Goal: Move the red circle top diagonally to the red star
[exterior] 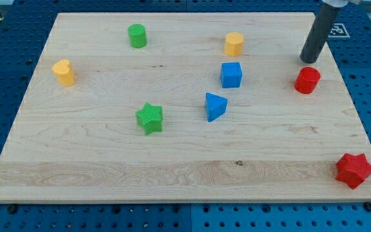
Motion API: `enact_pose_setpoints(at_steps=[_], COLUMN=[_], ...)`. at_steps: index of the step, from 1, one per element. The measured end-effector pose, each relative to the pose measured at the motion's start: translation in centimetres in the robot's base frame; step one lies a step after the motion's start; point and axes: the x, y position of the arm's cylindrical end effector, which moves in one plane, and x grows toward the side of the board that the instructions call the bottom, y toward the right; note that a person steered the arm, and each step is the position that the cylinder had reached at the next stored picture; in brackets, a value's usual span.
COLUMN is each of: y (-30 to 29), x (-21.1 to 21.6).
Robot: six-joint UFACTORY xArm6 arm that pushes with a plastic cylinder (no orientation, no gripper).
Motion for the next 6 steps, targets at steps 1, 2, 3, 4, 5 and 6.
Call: enact_pose_setpoints(at_steps=[1,2,3,4,5,6], y=[-1.8,-3.3,-2.0,-1.3,-1.5,-1.5], x=[1.0,1.1,1.1,2.7,3.9,4.4])
